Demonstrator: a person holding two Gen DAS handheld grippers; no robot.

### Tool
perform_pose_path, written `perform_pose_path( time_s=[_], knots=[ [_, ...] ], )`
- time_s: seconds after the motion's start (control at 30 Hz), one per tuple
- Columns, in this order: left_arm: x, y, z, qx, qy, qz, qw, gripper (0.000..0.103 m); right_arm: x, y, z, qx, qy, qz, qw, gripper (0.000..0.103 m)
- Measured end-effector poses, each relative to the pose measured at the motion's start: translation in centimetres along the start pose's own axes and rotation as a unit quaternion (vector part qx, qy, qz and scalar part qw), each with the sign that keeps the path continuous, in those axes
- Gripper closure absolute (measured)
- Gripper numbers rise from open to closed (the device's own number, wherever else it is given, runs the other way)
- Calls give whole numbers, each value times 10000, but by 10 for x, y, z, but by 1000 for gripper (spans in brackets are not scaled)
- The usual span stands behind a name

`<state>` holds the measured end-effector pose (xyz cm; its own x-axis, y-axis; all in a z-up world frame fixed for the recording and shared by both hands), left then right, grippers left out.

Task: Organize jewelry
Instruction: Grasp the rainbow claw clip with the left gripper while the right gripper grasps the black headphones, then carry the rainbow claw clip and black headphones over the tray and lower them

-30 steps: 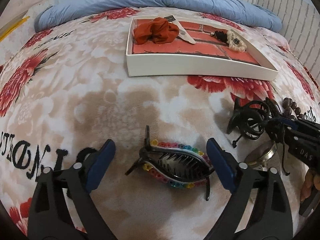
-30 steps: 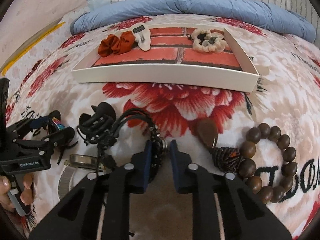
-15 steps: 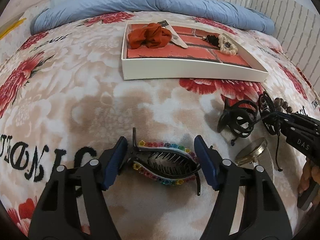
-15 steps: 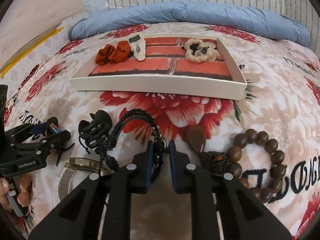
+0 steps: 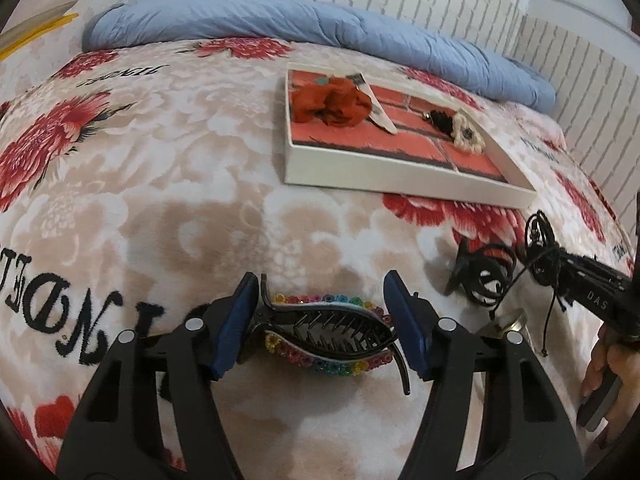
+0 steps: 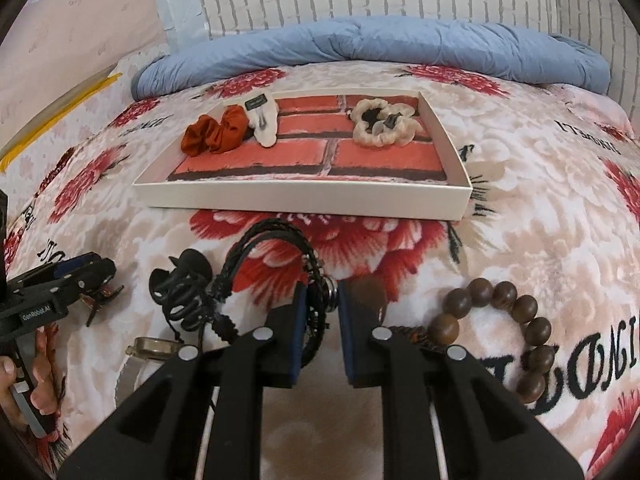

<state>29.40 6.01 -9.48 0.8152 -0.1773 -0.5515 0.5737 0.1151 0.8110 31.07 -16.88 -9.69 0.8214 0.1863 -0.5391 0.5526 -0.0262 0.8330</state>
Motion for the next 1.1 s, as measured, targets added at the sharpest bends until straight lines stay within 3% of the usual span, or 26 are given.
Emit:
perform_pose_path(
  time_s=[0.37,0.6,0.9,1.1],
  knots=[
    [-2,16,-21,-615,-157,147,9979,40,4,8,7,141,73,63,9999,87],
    [7,56,-9,-572,-200,364,9975,40,7,41,17,124,-2,251,9996,87],
    [66,135,33,-122,-256,592,9978,40,40,110,39,-26,-226,469,9986,87],
    [127,147,34,113,-38,283,9995,40,85,136,61,-297,-544,310,9976,87]
  ],
)
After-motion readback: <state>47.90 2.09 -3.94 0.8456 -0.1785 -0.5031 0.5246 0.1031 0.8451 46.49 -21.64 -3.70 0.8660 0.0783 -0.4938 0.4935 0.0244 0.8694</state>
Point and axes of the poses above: each gripper's, at about its wrist camera, not at the fingertips, and x roughly the way its jaws point, z to its right, y to its top, the point moved 8 cm from there along x, roughly the way its jaws point, and after that the axes turned 14 degrees about z, right-handed, at the moved point
